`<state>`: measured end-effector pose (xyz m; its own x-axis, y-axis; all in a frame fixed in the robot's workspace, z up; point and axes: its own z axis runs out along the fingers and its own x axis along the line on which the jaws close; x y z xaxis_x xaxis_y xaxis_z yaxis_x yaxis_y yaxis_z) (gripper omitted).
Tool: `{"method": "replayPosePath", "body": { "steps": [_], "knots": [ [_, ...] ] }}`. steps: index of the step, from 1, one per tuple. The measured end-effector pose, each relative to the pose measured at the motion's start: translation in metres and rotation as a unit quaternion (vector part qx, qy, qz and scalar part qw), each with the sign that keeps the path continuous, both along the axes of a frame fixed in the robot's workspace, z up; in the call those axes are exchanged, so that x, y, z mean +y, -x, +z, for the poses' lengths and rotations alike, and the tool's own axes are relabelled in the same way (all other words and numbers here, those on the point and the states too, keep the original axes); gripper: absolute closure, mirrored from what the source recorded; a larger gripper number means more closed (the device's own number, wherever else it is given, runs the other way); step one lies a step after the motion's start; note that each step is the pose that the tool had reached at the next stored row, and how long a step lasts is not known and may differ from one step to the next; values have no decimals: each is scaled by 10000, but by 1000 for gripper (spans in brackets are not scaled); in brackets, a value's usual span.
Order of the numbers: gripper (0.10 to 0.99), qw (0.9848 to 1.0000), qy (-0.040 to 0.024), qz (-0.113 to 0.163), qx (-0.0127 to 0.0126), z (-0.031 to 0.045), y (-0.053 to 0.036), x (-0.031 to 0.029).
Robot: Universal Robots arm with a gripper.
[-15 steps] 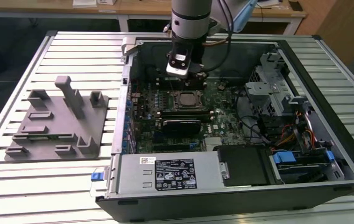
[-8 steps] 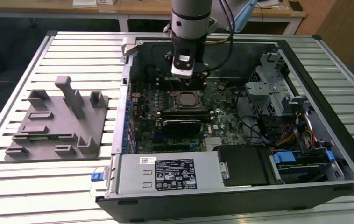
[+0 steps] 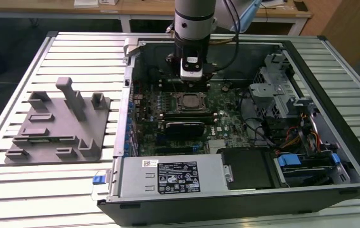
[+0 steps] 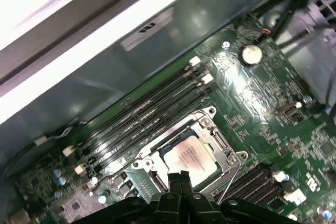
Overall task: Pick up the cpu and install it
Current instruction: 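Close the cpu cover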
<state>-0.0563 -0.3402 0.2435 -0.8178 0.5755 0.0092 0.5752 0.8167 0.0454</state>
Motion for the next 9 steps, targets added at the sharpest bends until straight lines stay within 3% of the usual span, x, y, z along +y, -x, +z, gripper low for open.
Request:
{"method": "replayPosePath", "body": {
  "steps": [4, 9],
  "knots": [
    [980, 9993, 0, 368, 0, -3, 0, 0],
    [980, 9967, 0, 816, 0, -6, 0, 0]
  ]
}}
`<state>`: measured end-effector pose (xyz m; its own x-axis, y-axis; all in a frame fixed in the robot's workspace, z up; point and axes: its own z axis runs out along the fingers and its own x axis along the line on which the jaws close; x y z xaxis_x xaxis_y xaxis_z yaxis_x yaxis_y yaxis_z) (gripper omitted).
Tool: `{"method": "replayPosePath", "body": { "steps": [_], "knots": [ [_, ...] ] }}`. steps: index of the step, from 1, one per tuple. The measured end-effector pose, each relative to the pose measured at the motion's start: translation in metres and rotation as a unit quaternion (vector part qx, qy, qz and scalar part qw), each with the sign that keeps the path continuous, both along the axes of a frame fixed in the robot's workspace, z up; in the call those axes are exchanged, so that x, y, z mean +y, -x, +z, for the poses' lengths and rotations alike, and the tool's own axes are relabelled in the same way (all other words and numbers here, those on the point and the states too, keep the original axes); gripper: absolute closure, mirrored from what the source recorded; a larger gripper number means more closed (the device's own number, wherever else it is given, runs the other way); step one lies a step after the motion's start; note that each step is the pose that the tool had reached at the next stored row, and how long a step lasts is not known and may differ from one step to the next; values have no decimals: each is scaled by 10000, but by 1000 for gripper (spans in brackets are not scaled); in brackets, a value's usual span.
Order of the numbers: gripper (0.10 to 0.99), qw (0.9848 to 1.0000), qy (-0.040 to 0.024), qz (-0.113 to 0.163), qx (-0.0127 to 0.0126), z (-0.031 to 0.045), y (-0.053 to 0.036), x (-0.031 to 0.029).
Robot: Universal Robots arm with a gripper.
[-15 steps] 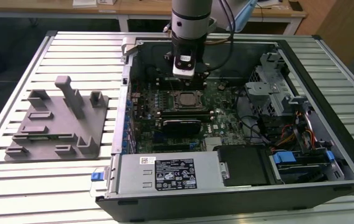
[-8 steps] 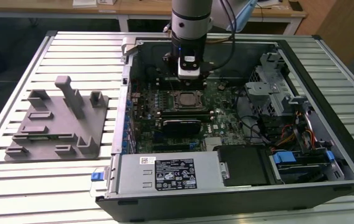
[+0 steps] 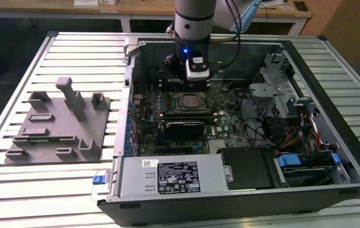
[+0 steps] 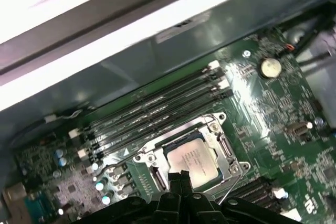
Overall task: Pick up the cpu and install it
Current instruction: 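Close the cpu cover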
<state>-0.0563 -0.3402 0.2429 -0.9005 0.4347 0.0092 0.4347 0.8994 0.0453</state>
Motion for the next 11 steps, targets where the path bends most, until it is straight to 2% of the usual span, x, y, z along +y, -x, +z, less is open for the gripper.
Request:
{"method": "replayPosePath", "body": {
  "steps": [3, 7, 11],
  "knots": [
    [980, 9996, 0, 276, 0, -2, 0, 0],
    [980, 9980, 0, 626, 0, -4, 0, 0],
    [980, 9973, 2, 741, 0, -5, 0, 0]
  ]
}}
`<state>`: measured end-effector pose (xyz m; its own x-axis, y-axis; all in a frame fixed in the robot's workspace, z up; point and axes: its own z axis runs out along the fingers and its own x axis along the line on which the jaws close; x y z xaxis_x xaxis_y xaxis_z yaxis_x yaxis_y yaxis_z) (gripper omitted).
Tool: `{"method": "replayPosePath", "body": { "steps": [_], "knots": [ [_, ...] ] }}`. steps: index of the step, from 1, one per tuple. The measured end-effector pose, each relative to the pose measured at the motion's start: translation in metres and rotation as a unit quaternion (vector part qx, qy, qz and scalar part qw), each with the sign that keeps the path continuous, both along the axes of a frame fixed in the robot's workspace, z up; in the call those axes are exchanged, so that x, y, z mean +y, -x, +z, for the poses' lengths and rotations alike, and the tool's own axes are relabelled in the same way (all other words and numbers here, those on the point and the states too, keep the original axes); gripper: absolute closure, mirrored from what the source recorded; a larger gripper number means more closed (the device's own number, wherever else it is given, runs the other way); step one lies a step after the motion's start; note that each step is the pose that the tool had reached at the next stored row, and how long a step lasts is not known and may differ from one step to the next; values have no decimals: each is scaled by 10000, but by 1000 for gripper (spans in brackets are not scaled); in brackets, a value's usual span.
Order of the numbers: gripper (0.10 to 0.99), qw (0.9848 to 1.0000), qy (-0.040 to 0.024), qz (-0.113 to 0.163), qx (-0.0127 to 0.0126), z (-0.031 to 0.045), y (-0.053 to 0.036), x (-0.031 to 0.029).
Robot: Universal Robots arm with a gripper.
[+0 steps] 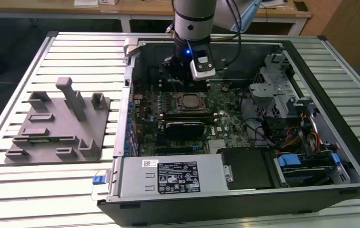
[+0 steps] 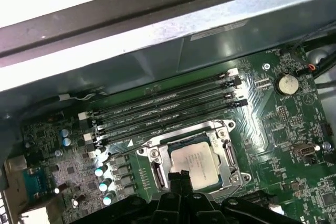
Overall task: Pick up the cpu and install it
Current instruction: 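Close the cpu cover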
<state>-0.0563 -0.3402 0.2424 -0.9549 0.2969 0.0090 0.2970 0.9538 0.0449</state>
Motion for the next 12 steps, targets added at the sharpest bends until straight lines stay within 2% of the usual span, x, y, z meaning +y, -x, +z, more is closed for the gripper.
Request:
{"method": "replayPosePath", "body": {
  "steps": [6, 12],
  "knots": [
    [980, 9996, 1, 274, 0, -9, 0, 0],
    [980, 9977, 1, 684, -5, -39, 0, -1]
  ]
}}
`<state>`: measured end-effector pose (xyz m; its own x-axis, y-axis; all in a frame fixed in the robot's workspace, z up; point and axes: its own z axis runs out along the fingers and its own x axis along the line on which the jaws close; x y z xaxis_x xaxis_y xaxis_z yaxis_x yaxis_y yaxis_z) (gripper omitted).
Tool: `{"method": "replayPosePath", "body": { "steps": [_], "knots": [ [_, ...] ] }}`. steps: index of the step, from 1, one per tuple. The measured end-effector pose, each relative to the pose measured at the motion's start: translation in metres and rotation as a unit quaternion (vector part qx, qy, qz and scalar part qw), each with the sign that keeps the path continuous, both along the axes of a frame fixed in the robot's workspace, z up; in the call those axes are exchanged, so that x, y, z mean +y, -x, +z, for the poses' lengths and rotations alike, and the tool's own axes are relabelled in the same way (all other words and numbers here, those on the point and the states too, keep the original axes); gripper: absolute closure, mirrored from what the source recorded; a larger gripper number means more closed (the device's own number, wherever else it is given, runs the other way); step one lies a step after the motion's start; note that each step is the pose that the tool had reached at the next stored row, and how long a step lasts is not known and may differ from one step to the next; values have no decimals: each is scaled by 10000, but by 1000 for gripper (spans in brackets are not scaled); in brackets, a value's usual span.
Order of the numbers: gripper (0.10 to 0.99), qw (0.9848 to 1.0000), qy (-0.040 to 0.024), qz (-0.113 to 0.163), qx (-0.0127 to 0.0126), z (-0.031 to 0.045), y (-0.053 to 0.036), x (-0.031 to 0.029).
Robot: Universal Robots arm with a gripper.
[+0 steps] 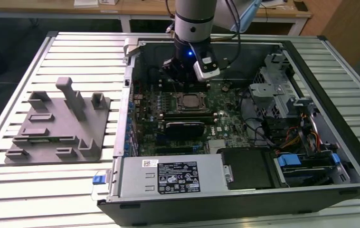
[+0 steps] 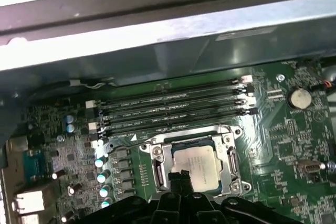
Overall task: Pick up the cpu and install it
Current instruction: 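Close the cpu cover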
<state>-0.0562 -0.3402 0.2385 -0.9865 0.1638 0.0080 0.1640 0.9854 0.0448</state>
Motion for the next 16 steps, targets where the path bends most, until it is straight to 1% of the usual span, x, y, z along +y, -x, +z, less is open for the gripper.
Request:
{"method": "replayPosePath", "body": {
  "steps": [5, 12, 16],
  "knots": [
    [980, 9998, 0, 193, -2, -31, -20, -1],
    [980, 9993, -1, 364, -1, -59, -128, -1],
    [980, 9991, 1, 423, -1, -69, -169, -7]
  ]
}}
